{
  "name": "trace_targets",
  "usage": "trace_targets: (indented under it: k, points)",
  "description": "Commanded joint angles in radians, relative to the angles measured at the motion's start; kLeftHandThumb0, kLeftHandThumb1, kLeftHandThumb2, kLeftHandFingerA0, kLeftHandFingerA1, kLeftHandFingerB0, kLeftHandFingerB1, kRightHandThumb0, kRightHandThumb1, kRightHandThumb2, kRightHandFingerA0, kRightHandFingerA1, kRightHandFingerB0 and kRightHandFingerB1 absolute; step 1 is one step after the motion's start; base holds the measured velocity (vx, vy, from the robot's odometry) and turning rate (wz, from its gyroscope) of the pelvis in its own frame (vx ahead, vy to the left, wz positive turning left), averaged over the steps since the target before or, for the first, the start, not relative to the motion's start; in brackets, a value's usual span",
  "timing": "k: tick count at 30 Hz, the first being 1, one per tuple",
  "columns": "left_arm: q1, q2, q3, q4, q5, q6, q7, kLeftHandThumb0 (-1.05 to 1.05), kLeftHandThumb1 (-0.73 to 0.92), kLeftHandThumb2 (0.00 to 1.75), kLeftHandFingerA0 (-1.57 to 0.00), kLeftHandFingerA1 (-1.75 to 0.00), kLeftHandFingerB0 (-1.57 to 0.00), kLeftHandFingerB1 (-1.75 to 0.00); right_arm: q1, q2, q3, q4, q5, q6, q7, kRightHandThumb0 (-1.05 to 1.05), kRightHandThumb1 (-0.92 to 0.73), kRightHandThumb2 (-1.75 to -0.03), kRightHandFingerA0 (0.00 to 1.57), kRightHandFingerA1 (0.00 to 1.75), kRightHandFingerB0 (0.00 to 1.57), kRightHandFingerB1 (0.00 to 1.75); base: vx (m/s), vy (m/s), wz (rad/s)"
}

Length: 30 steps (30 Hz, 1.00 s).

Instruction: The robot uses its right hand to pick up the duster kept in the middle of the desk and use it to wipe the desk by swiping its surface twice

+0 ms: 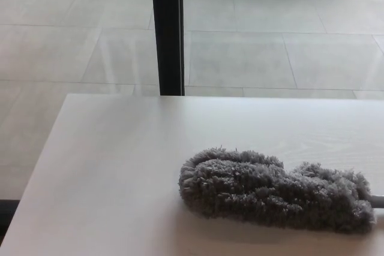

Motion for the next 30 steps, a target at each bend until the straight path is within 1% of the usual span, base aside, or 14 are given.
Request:
trace_targets:
  k: [1,6,8,9,10,11,12,19,20,21,23,25,27,30]
  points:
    - [-0.031,0.03,0.055,0.045,-0.066,-0.05,0.055,-0.56,0.35,0.68,-1.02,-1.42,-0.65,-0.56,-0.064,-0.069,-0.136,0.012,0.173,-0.063,0.052,-0.76,-0.49,-0.85,0.1,0.52,0.05,0.23,0.0,0.0,0.0]
    - [-0.043,0.032,0.052,0.048,-0.056,-0.054,0.059,-0.55,0.34,0.7,-1.06,-1.33,-0.65,-0.58,-0.169,-0.123,-0.143,-0.143,0.173,-0.071,0.073,-1.01,-0.59,-0.94,0.13,0.57,0.0,0.02,0.0,0.0,0.0]
    - [-0.048,0.03,0.053,0.046,-0.061,-0.053,0.059,-0.58,0.35,0.69,-1.12,-1.42,-0.69,-0.59,-0.202,-0.159,-0.087,-0.178,0.121,-0.105,0.106,-1.05,-0.66,-1.05,0.0,0.1,0.0,0.07,0.0,0.0,0.0]
    - [-0.05,0.029,0.053,0.047,-0.062,-0.054,0.059,-0.58,0.35,0.69,-1.12,-1.42,-0.69,-0.59,-0.203,-0.164,-0.076,-0.19,0.117,-0.107,0.111,-1.05,-0.66,-1.05,0.0,0.1,0.0,0.07,0.0,0.0,0.0]
    - [-0.051,0.03,0.054,0.051,-0.065,-0.054,0.05,-0.57,0.34,0.7,-1.11,-1.45,-0.66,-0.58,-0.242,-0.179,-0.051,-0.228,0.109,-0.093,0.119,-1.05,-0.8,-0.66,0.0,0.14,0.0,0.0,0.0,0.0,0.0]
    - [-0.05,0.032,0.049,0.056,-0.063,-0.057,0.04,-0.59,0.36,0.68,-1.1,-1.44,-0.65,-0.56,-0.282,-0.19,-0.023,-0.251,0.097,-0.108,0.126,-1.04,-0.7,-1.02,0.0,0.04,0.0,0.0,0.0,0.0,0.0]
    - [-0.047,0.034,0.043,0.06,-0.058,-0.064,0.037,-0.6,0.36,0.69,-1.08,-1.4,-0.65,-0.57,-0.308,-0.206,0.03,-0.286,0.051,-0.106,0.108,-1.05,-0.83,-0.72,0.0,0.0,0.0,0.0,0.0,0.0,0.0]
    - [-0.04,0.023,0.047,0.061,-0.068,-0.061,0.047,-0.59,0.35,0.7,-1.05,-1.36,-0.67,-0.58,-0.347,-0.244,0.28,-0.58,-0.205,-0.164,-0.02,-1.05,-0.83,-0.89,0.0,0.0,0.0,0.0,0.0,0.0,0.0]
    - [-0.041,0.023,0.046,0.059,-0.066,-0.062,0.049,-0.59,0.35,0.7,-1.07,-1.36,-0.68,-0.58,-0.349,-0.239,0.291,-0.617,-0.19,-0.179,0.009,-1.05,-0.84,-0.68,0.0,0.0,0.0,0.0,0.0,0.0,0.0]
    - [-0.041,0.02,0.049,0.057,-0.07,-0.064,0.05,-0.58,0.34,0.69,-1.03,-1.37,-0.69,-0.59,-0.352,-0.22,0.314,-0.689,-0.142,-0.203,0.093,-1.03,-0.6,-1.04,0.0,0.23,0.0,0.15,0.0,0.0,0.0]
    - [-0.04,0.019,0.052,0.057,-0.072,-0.064,0.05,-0.58,0.34,0.69,-1.03,-1.37,-0.69,-0.59,-0.348,-0.216,0.328,-0.728,-0.122,-0.201,0.119,-1.03,-0.6,-1.04,0.0,0.23,0.0,0.15,0.0,0.0,0.0]
    - [-0.041,0.023,0.039,0.056,-0.059,-0.069,0.052,-0.56,0.33,0.71,-1.0,-1.28,-0.67,-0.58,-0.333,-0.219,0.414,-0.836,-0.168,-0.195,0.171,-1.04,-0.61,-0.98,0.0,0.04,0.0,0.1,0.0,0.0,0.0]
    - [-0.046,0.029,0.041,0.063,-0.062,-0.064,0.034,-0.61,0.35,0.7,-1.09,-1.37,-0.67,-0.57,-0.326,-0.192,0.479,-0.873,-0.186,-0.193,0.187,-0.72,-0.56,-0.58,0.0,0.3,0.11,0.27,0.0,0.0,0.0]
    - [-0.048,0.032,0.039,0.063,-0.06,-0.061,0.027,-0.6,0.36,0.7,-1.09,-1.39,-0.66,-0.57,-0.33,-0.182,0.532,-0.85,-0.225,-0.216,0.162,-0.73,-0.58,-0.58,0.0,0.34,0.13,0.27,0.0,0.0,0.0]
